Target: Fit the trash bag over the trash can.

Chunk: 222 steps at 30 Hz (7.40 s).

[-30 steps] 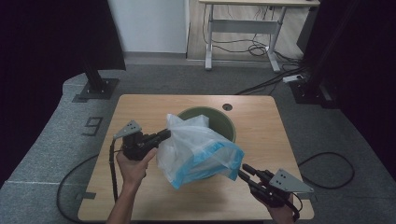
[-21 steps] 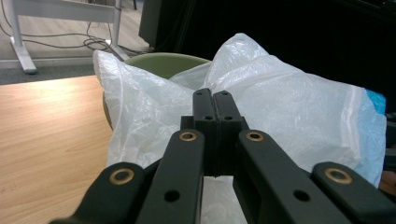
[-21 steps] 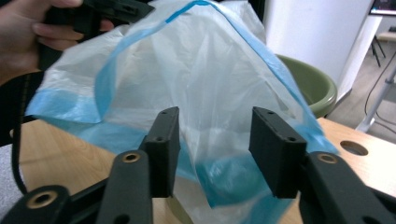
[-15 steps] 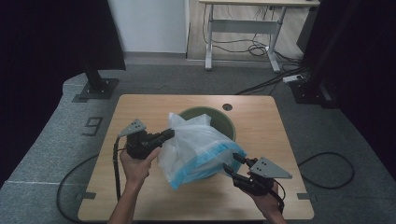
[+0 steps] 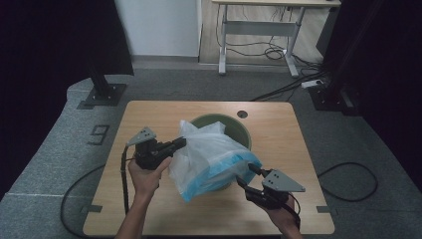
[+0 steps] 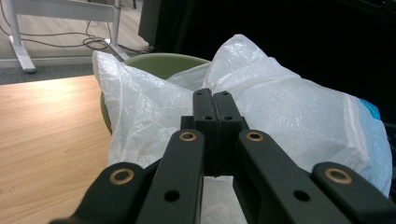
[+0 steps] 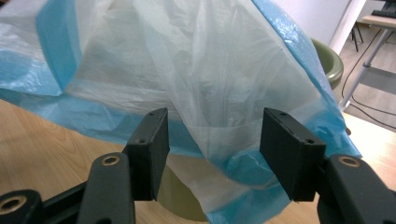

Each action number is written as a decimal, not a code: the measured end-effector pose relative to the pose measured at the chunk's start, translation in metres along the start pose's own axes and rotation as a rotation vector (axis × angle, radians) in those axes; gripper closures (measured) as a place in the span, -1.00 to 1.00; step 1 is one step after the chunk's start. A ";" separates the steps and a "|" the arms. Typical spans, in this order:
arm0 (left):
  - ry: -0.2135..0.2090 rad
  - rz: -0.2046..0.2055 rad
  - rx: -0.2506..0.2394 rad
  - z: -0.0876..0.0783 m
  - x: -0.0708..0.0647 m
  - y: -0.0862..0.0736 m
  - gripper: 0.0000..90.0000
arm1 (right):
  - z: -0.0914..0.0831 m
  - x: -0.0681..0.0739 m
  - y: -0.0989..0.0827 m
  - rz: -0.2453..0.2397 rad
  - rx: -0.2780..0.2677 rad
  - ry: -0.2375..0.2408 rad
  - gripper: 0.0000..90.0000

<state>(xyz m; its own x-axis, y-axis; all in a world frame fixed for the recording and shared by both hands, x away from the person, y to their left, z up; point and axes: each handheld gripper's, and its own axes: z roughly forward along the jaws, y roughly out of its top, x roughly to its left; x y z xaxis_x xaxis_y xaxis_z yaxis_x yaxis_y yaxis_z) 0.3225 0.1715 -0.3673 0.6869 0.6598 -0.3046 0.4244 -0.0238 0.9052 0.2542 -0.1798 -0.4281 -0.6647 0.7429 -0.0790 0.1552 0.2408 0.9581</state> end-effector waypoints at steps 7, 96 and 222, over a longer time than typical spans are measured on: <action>-0.003 -0.002 -0.001 0.000 0.001 0.000 1.00 | 0.009 -0.001 -0.006 -0.005 0.029 -0.031 0.03; 0.130 -0.049 -0.011 -0.030 0.044 -0.035 1.00 | -0.045 -0.026 -0.013 0.088 -0.052 0.106 0.09; 0.236 -0.066 0.137 0.038 0.112 0.015 1.00 | 0.132 -0.143 0.038 0.084 0.123 -0.100 0.94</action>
<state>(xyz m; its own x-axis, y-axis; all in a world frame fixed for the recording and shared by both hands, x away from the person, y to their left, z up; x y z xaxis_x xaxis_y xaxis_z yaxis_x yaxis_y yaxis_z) 0.4284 0.2164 -0.3994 0.5058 0.8195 -0.2695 0.5507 -0.0662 0.8321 0.4521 -0.1945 -0.4165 -0.5702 0.8209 -0.0330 0.2997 0.2453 0.9220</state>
